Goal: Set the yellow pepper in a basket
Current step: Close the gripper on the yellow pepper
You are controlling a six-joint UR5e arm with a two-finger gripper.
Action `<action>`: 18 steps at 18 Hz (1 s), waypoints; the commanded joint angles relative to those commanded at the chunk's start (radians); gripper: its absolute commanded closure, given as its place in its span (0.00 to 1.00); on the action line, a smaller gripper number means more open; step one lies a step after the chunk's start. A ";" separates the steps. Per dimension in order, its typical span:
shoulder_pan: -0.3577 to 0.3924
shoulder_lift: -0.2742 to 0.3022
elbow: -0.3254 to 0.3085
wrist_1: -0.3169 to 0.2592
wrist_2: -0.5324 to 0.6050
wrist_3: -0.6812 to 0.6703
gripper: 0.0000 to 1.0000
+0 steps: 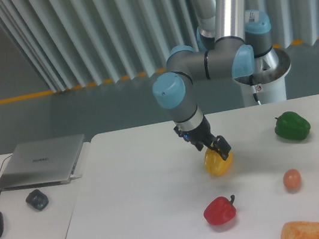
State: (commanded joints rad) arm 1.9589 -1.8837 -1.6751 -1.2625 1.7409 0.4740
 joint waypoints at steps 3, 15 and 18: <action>0.000 -0.012 -0.006 0.003 0.008 0.002 0.00; -0.008 -0.040 -0.009 0.005 0.017 0.000 0.00; -0.008 -0.040 -0.011 0.003 0.022 0.002 0.19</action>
State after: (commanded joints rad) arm 1.9512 -1.9236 -1.6858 -1.2594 1.7625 0.4755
